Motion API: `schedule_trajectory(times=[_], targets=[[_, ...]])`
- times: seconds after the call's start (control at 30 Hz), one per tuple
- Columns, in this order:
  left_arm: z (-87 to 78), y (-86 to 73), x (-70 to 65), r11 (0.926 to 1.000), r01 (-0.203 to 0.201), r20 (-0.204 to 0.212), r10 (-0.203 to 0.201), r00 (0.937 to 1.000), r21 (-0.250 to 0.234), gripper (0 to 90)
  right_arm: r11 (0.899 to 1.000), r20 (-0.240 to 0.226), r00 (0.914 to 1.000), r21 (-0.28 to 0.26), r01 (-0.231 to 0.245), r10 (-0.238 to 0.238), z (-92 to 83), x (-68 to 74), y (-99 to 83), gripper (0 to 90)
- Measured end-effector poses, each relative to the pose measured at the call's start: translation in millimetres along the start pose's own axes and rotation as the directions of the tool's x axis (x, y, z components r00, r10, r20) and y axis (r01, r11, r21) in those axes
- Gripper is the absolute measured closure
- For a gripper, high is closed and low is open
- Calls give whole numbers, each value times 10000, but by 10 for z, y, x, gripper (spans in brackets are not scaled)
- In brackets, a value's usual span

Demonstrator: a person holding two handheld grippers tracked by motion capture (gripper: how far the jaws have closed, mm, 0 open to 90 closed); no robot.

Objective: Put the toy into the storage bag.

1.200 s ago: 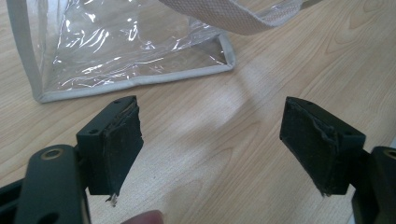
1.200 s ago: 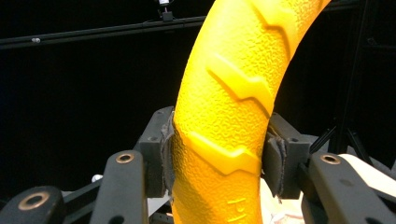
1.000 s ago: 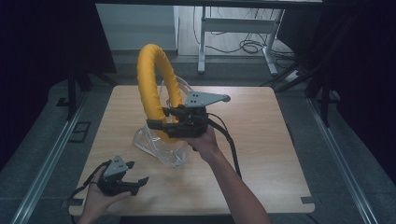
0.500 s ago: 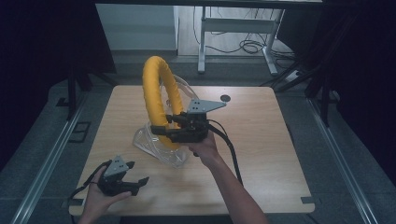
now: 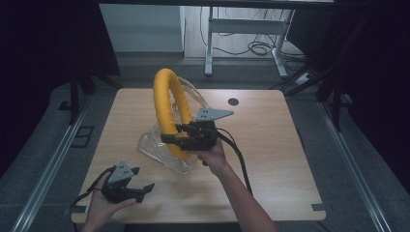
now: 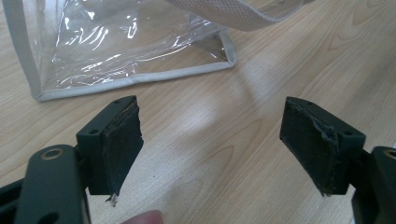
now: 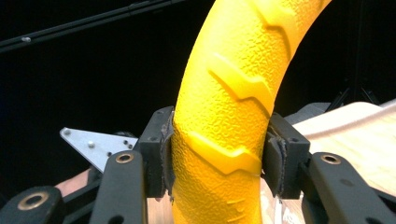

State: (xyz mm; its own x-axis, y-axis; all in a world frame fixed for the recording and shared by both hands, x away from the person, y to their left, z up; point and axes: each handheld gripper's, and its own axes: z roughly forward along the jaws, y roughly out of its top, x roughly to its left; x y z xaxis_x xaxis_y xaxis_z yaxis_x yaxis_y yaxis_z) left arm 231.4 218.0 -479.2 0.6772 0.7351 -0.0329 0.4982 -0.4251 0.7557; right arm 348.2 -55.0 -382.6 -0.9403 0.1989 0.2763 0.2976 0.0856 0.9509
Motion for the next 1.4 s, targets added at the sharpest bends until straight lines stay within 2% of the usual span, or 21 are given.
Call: schedule_trajectory(times=[0.37,0.5,0.73,0.87,1.0,1.17,1.4], targets=[[4,-1,-5,10000,38,18,-38,10000,-13,207,9982,35,9985,251,-552,551,21,-170,-198,506],[-3,-2,-4,10000,51,26,-51,10000,-20,207,9981,167,9984,310,-536,531,23,-192,-215,499],[1,0,-4,10000,39,21,-39,10000,5,207,9997,901,9958,190,-159,141,-6,-197,-194,472],[4,0,-4,10000,41,20,-41,10000,18,207,9996,1161,9931,262,105,-135,-15,-188,-191,453],[6,0,-6,10000,30,22,-31,10000,33,206,9972,1519,9865,518,530,-604,-15,-137,-192,416],[3,0,-6,10000,33,15,-33,10000,33,207,9963,1865,9791,422,745,-811,-52,-87,-175,338],[-2,0,-2,10000,12,-8,-12,10000,18,206,9949,1981,9750,292,966,-1005,-169,-35,-153,326]])
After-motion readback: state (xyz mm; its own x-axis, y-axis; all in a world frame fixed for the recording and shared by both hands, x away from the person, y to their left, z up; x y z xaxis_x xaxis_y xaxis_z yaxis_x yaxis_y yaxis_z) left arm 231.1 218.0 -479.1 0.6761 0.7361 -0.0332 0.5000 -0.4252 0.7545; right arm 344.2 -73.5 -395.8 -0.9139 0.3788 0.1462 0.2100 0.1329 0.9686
